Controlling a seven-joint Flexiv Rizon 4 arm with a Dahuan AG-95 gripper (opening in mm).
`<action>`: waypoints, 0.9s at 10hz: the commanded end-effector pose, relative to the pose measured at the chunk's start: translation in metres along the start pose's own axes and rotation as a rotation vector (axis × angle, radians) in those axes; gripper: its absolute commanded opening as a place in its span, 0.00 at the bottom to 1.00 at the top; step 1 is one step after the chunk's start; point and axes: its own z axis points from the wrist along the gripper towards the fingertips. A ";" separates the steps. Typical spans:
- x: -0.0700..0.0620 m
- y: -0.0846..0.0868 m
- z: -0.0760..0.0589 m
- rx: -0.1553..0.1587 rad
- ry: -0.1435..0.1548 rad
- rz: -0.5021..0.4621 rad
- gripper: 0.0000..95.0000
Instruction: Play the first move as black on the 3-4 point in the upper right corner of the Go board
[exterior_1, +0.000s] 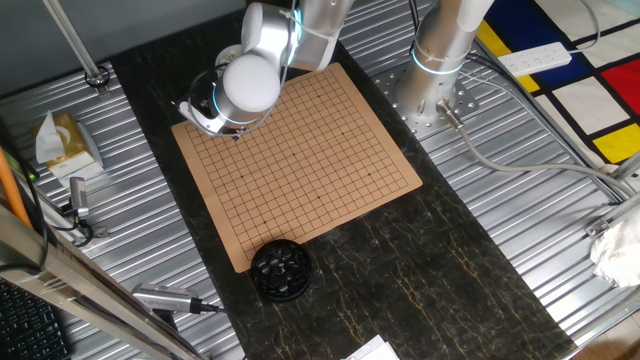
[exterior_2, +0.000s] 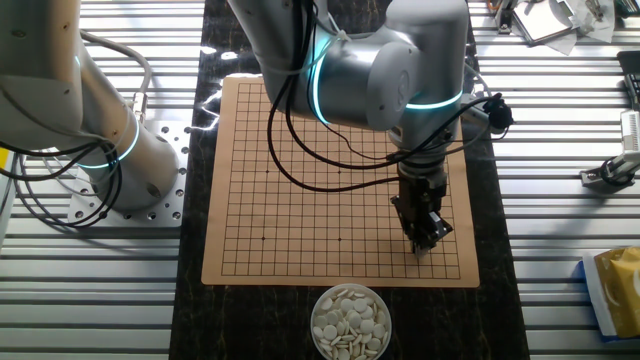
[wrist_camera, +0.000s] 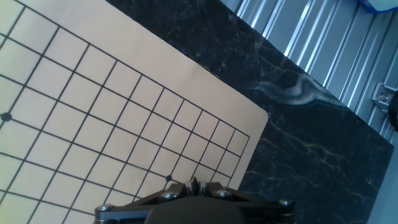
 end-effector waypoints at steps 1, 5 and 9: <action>0.000 0.000 0.000 0.003 0.000 -0.002 0.00; 0.002 0.000 0.001 0.003 -0.001 -0.002 0.00; 0.002 0.000 0.001 0.002 -0.005 -0.001 0.00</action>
